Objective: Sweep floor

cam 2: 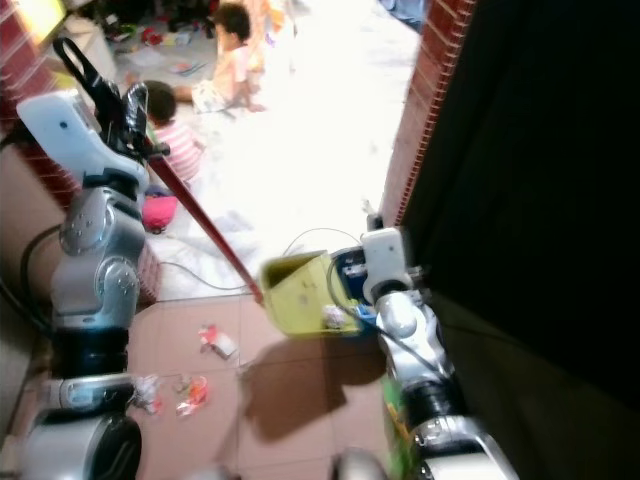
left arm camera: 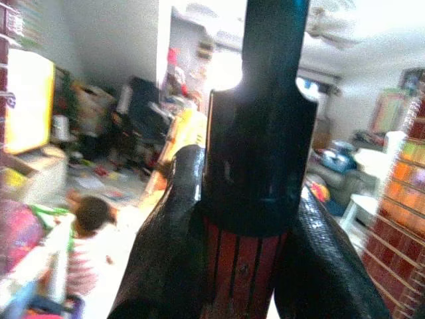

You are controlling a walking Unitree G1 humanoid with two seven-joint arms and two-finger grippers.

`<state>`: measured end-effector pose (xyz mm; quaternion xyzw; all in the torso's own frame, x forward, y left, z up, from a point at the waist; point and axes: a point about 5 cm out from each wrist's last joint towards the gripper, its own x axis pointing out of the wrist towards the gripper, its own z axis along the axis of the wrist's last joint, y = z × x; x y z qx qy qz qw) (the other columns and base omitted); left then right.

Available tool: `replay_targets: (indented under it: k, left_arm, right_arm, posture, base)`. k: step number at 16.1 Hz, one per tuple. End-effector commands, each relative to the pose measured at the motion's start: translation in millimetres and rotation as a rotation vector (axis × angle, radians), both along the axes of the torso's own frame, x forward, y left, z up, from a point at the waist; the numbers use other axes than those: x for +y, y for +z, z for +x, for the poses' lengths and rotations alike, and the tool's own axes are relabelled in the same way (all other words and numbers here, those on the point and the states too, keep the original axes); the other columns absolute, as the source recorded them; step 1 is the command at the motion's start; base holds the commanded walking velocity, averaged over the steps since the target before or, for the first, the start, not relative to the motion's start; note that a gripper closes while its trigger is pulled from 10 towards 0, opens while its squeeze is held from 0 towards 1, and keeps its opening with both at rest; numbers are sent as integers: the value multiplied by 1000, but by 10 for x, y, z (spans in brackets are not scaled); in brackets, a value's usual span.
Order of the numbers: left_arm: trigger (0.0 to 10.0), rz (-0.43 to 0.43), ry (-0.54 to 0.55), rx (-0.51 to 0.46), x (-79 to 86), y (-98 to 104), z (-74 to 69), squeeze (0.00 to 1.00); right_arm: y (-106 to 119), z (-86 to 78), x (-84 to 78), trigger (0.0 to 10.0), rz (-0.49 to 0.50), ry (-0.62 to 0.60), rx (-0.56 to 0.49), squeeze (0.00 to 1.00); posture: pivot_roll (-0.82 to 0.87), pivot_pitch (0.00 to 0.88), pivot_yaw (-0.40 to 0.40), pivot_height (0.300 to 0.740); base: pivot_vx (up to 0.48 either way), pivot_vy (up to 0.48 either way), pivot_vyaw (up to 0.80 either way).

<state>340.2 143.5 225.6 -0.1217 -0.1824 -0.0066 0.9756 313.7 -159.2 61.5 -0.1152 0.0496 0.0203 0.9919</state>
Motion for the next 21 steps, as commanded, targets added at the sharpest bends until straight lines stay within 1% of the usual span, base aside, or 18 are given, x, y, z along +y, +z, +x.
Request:
replay_targets:
  k: [1,4,8,13,16,19,21]
  left_arm:
    - [10000,-51,-6,-105,24,225,-24,0]
    - [10000,-27,-9,-111,-17,218,-35,0]
    - [10000,-24,-3,-104,-22,194,-32,0]
    - [10000,29,20,-108,-45,177,-28,0]
    - [10000,107,47,-142,-80,204,-48,0]
    - [10000,148,82,-173,-93,250,-60,0]
    - [10000,166,69,-192,-144,272,-67,0]
  right_arm:
    - [83,57,74,10000,-22,28,-28,0]
    - [76,56,85,10000,-22,35,-26,0]
    - [74,60,99,10000,-25,41,-25,0]
    - [72,69,100,10000,-31,45,-23,0]
    - [75,73,99,10000,-34,46,-24,0]
    - [73,70,105,10000,-36,47,-26,0]
    - [67,67,104,10000,-39,47,-25,0]
  posture:
    - [-31,0,16,740]
    - [-29,0,15,740]
    - [-28,0,15,740]
    - [-28,0,12,740]
    - [-30,0,10,740]
    - [-31,0,10,740]
    - [-33,0,8,740]
  base:
    - [416,0,0]
    - [417,0,0]
    - [395,0,0]
    - [0,0,0]
    - [0,0,0]
    - [0,0,0]
    - [0,0,0]
